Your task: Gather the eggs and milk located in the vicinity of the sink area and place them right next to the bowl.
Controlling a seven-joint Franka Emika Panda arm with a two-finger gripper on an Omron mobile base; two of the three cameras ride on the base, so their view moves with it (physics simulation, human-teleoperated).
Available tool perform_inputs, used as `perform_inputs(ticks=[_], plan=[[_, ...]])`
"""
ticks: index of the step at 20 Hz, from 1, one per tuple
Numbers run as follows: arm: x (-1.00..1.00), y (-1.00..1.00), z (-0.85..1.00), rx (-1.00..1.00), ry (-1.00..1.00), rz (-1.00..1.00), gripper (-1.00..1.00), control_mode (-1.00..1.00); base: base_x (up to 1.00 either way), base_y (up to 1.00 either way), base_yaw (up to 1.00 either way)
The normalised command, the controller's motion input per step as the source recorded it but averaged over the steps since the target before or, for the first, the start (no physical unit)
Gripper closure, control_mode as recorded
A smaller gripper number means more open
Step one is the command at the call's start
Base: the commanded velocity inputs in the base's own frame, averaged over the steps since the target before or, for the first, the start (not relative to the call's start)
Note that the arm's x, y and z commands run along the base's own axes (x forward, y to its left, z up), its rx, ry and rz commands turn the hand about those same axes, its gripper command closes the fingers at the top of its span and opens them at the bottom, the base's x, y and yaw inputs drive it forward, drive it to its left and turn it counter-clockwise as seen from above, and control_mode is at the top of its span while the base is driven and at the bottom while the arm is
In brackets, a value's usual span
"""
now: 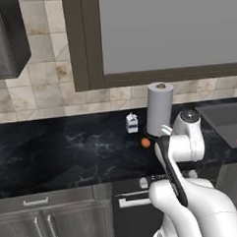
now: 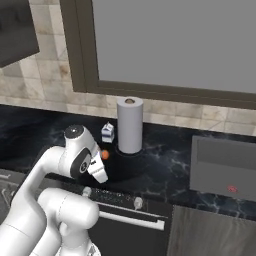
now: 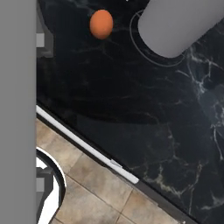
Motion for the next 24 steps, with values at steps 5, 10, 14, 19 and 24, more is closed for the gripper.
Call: perform_inputs(ticks=[5,10,14,19,24], plan=[[0.00,0.00,0.00,0.00,0.00,0.00,-1.00,1.00,0.00,0.45,0.04],[0.00,0.00,0.00,0.00,0.00,0.00,-1.00,1.00,0.00,0.36,0.05],[0.00,0.08,0.00,-0.03,0.00,0.05,-1.00,-1.00,0.00,0.15,0.03],[0.00,0.00,0.00,-0.02,0.00,0.20,-1.00,-1.00,0.00,0.00,0.00],[0.00,0.00,0.02,-0.01,0.00,0.18,-1.00,-1.00,0.00,0.00,0.00]])
